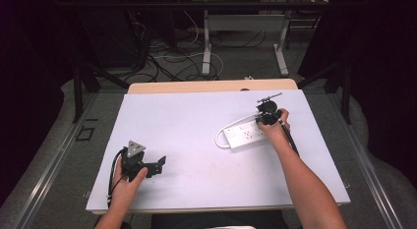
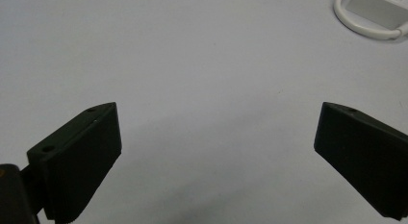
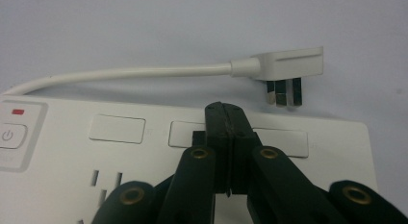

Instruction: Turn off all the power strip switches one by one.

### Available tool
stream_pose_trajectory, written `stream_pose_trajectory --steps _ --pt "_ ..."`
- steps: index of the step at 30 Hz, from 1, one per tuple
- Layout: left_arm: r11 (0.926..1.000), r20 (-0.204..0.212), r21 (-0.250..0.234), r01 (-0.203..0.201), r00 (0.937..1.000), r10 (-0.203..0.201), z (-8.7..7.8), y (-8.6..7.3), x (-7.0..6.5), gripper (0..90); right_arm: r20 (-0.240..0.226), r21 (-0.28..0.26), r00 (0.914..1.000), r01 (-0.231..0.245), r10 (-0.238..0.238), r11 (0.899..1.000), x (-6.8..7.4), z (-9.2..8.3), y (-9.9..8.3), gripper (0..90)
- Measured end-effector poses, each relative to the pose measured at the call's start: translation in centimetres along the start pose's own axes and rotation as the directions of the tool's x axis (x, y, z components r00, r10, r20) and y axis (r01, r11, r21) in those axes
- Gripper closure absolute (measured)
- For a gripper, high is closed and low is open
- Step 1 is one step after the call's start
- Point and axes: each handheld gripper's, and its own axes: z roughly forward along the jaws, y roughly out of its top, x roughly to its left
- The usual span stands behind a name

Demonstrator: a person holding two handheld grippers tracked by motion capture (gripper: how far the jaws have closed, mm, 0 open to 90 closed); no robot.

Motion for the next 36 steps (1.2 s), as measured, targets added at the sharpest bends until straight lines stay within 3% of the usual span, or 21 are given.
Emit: stream_pose_trajectory --steps 4,23,36 --pt "0.9997 0.005 -0.008 0.021 0.9998 -0.021 0.1 0.0 -0.1 2.7 0.003 -0.003 1.0000 0.000 0.000 1.000 0.0 0.0 0.0 90.0" --pt "0.9999 -0.002 -0.008 0.010 0.9999 -0.010 0.1 0.0 -0.1 2.7 -0.005 -0.007 0.9999 -0.015 0.015 1.000 -0.5 -0.5 0.2 90.0" --pt "0.9997 0.002 -0.010 0.024 0.9997 -0.024 0.1 -0.1 -0.1 2.7 0.021 -0.037 0.9992 -0.032 0.033 0.999 -1.6 -1.0 0.2 90.0"
